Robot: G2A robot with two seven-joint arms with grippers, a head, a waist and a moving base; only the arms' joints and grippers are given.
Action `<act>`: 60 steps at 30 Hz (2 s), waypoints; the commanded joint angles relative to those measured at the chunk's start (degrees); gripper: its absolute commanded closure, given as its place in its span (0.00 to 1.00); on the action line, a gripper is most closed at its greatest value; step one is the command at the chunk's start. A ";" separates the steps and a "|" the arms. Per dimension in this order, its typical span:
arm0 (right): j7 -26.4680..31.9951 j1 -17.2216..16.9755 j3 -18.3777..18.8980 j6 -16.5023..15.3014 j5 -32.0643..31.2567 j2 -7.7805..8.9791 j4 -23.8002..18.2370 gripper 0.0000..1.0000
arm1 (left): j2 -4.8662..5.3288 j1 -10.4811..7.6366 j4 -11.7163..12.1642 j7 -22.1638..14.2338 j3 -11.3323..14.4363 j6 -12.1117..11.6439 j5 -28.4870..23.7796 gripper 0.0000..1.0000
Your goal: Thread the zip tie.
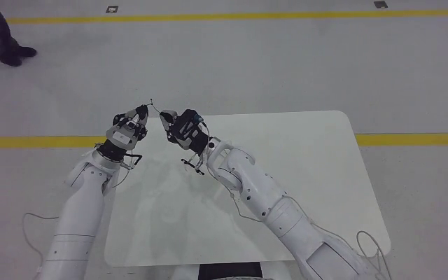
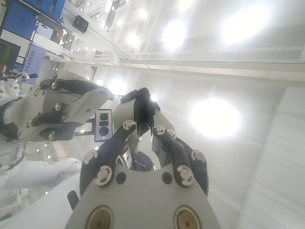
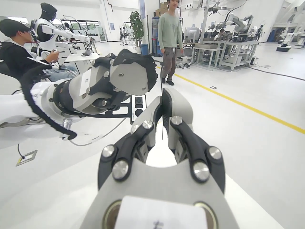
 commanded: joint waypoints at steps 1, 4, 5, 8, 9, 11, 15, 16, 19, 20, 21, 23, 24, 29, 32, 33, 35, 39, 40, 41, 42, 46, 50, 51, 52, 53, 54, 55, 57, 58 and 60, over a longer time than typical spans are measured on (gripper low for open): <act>-0.04 -0.05 0.05 -0.02 -0.37 0.05 0.03 1.00 | 0.00 0.00 0.00 0.00 0.00 0.00 0.00 1.00; -0.02 -0.29 0.12 -0.23 -1.46 0.22 0.22 1.00 | 0.00 0.00 0.00 0.00 0.00 0.00 0.00 1.00; 0.09 -0.41 0.16 -0.45 -1.78 0.30 0.34 1.00 | 0.00 0.00 0.00 0.00 0.00 0.00 0.00 1.00; 0.25 -0.74 0.28 -0.88 -2.52 0.48 0.38 1.00 | 0.00 0.00 0.00 0.00 0.00 0.00 0.00 1.00; 0.32 -0.82 0.31 -1.03 -2.68 0.53 0.38 1.00 | 0.00 0.00 0.00 0.00 0.00 0.00 0.00 1.00; 0.53 -0.91 0.31 -1.27 -3.21 0.63 0.35 1.00 | 0.00 0.00 0.00 0.00 0.00 0.00 0.00 1.00; 0.50 -1.25 0.46 -1.46 -3.50 0.77 0.28 1.00 | 0.00 0.00 0.00 0.00 0.00 0.00 0.00 1.00; 0.51 -1.31 0.50 -1.47 -3.54 0.80 0.25 1.00 | 0.00 0.00 0.00 0.00 0.00 0.00 0.00 1.00; 0.64 -1.59 0.87 -1.07 -3.66 0.92 0.15 1.00 | 0.00 0.00 0.00 0.00 0.00 0.00 0.00 1.00; 0.73 -1.72 1.04 -0.92 -3.68 0.98 0.10 1.00 | 0.00 0.00 0.00 0.00 0.00 0.00 0.00 1.00; 0.88 -1.89 1.35 -0.63 -3.71 1.06 0.12 1.00 | 0.00 0.00 0.00 0.00 0.00 0.00 0.00 1.00; 1.21 -2.44 2.38 -0.06 -3.84 1.37 0.01 1.00 | 0.00 0.00 0.00 0.00 0.00 0.00 0.00 1.00; 1.43 -2.69 2.99 0.16 -4.02 1.55 -0.04 0.87 | 0.00 0.00 0.00 0.00 0.00 0.00 0.00 1.00; 3.09 -5.02 8.32 2.06 -6.60 3.22 -2.37 0.56 | 0.00 0.00 0.00 0.00 0.00 0.00 0.00 1.00; 3.79 -7.13 11.93 2.36 -7.44 4.30 -5.33 0.55 | 0.00 0.00 0.00 0.00 0.00 0.00 0.00 1.00; 4.02 -7.81 12.85 2.26 -7.83 4.60 -6.30 0.54 | 0.00 0.00 0.00 0.00 0.00 0.00 0.00 1.00; 4.29 -9.18 14.38 2.17 -8.26 5.11 -8.30 0.45 | 0.00 0.00 0.00 0.00 0.00 0.00 0.00 1.00; 2.98 -11.88 15.53 -0.44 -5.68 5.65 -11.71 0.00 | 0.00 0.00 0.00 0.00 0.00 0.00 0.00 1.00; 2.98 -11.88 15.53 -0.44 -5.68 5.65 -11.71 0.00 | 0.00 0.00 0.00 0.00 0.00 0.00 0.00 1.00; 2.98 -11.88 15.53 -0.44 -5.68 5.65 -11.71 0.00 | 0.00 0.00 0.00 0.00 0.00 0.00 0.00 1.00; 2.98 -11.88 15.53 -0.44 -5.68 5.65 -11.71 0.00 | 0.00 0.00 0.00 0.00 0.00 0.00 0.00 1.00; 2.98 -11.88 15.53 -0.44 -5.68 5.65 -11.71 0.00 | 0.00 0.00 0.00 0.00 0.00 0.00 0.00 1.00; 2.96 -11.96 15.65 -0.21 -5.58 5.66 -11.74 0.00 | 0.00 0.00 0.00 0.00 0.00 0.00 0.00 1.00; 2.85 -12.26 16.02 0.43 -5.10 5.71 -12.03 0.00 | 0.00 0.00 0.00 0.00 0.00 0.00 0.00 1.00; 2.41 -12.79 17.06 1.34 -2.97 5.75 -12.59 0.00 | -0.05 0.09 -0.12 0.50 0.20 0.06 -0.34 1.00; 2.25 -13.07 18.00 2.00 -1.93 5.85 -13.08 0.00 | -0.16 0.20 -0.56 0.99 0.52 0.16 -1.32 1.00; 2.24 -13.33 18.73 2.20 -1.45 5.97 -13.58 0.00 | -0.23 0.32 -1.02 1.14 0.78 0.10 -1.89 1.00; 2.06 -13.64 19.59 2.27 -0.48 6.09 -14.13 0.00 | -0.28 0.45 -1.45 0.87 1.13 0.35 -2.20 1.00; 1.73 -14.40 21.79 2.20 1.90 6.41 -15.29 0.00 | -0.39 0.63 -2.03 -0.10 1.79 0.79 -3.28 1.00; 1.45 -14.79 22.51 2.05 3.30 6.49 -15.83 0.00 | -0.43 0.62 -2.26 -0.73 2.16 1.23 -3.58 1.00; 0.94 -15.74 24.19 1.73 7.31 6.63 -16.99 0.00 | -0.49 0.57 -2.61 -2.57 3.25 1.40 -4.23 1.00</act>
